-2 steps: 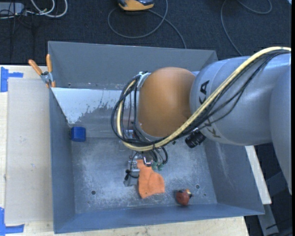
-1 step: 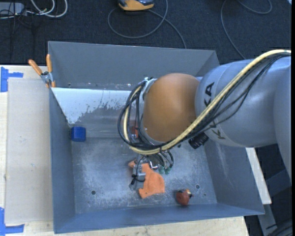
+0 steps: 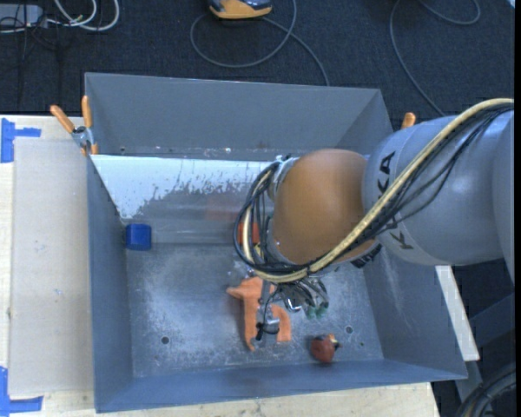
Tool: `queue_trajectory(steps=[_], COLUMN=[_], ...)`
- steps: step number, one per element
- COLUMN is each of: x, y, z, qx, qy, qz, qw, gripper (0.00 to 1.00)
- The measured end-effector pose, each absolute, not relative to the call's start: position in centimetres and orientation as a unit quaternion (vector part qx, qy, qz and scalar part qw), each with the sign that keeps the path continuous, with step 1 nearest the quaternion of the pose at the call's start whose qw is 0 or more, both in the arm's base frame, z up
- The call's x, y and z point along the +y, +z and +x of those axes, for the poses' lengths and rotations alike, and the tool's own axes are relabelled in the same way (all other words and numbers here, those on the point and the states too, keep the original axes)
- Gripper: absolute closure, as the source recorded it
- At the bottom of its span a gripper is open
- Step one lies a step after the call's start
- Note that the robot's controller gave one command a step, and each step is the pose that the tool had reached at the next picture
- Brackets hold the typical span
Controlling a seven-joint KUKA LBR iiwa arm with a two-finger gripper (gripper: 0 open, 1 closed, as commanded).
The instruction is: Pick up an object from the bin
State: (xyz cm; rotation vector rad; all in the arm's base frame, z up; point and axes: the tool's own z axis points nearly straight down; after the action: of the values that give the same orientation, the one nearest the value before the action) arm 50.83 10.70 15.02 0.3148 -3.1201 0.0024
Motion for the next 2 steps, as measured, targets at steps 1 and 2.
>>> queue_trajectory(steps=[1, 2], x=[7.8, 5.7], y=[12.2, 11.5], z=[52.0, 53.7], qx=[-1.0, -0.993], qy=[-0.001, 0.0], qz=[0.017, 0.12], qw=[0.0, 0.002], gripper=[0.0, 0.0])
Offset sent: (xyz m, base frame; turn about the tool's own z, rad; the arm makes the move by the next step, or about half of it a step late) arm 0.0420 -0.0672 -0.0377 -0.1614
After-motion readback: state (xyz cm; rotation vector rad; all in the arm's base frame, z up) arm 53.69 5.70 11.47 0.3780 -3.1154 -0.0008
